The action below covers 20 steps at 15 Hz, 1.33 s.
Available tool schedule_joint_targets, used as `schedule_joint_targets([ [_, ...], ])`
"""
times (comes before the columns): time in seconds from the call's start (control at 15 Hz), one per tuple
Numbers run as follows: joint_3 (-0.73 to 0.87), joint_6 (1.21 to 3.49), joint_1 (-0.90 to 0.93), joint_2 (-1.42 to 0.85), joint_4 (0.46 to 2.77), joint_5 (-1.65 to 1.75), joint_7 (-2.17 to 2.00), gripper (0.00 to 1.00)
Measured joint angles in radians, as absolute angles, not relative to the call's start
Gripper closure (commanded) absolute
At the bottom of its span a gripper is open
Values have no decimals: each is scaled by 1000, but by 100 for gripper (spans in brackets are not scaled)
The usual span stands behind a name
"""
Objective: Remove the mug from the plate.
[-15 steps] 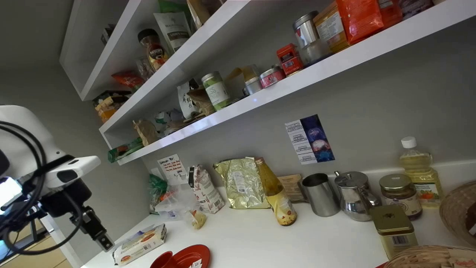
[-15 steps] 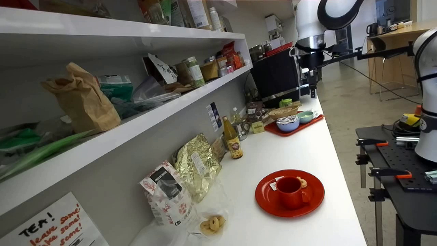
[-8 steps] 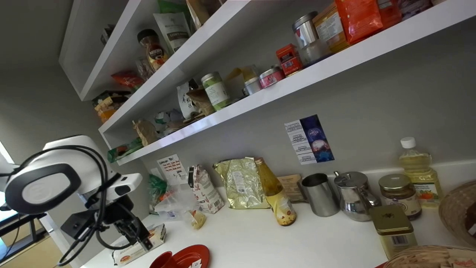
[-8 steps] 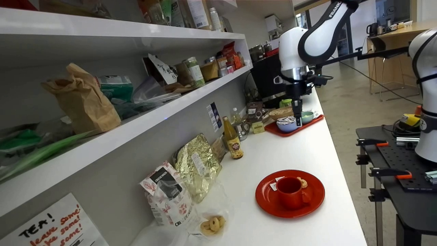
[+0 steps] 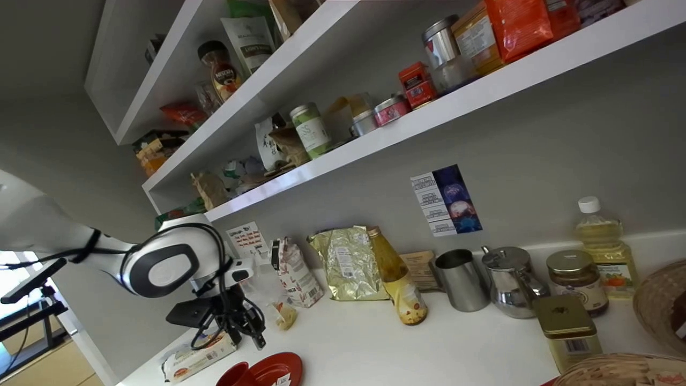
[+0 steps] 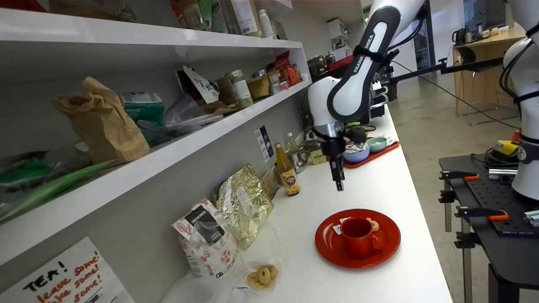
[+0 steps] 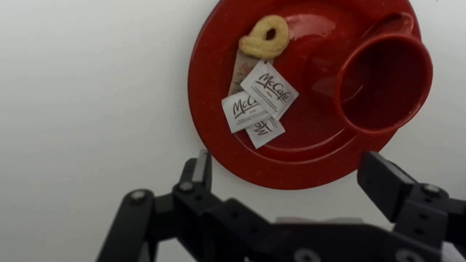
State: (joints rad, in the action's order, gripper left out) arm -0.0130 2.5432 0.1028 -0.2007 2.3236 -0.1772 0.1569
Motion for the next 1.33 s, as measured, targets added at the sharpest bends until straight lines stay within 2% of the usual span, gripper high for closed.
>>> schedule_joint_targets([
  [0.47, -128, 2432, 38, -437, 2086, -181, 237, 0],
  [0.87, -154, 2278, 7, -487, 1996, -181, 338, 0],
  [1.33, -185, 2173, 7, -487, 1995, -181, 386, 0],
])
